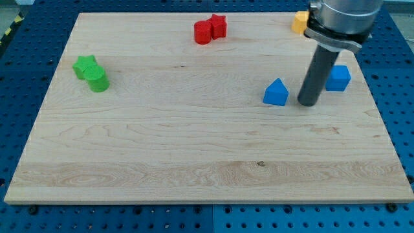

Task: Move the blue cube towards the blue triangle

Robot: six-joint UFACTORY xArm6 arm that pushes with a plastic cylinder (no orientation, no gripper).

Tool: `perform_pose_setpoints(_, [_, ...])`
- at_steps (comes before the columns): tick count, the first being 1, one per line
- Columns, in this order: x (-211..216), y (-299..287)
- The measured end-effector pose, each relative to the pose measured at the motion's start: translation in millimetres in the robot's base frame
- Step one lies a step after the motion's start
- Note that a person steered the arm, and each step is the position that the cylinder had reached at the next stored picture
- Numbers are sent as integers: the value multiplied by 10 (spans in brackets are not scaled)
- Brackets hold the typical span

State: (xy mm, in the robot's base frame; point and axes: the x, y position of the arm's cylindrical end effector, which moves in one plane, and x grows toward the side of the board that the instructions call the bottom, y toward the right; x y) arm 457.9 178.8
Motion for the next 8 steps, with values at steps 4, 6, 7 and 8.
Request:
perform_pose_setpoints(4, [391, 1655])
perform_pose_setpoints(6, [-330, 1364])
perform_pose_setpoints(7, [-654, 907])
perform_pose_setpoints(8, [-623, 569])
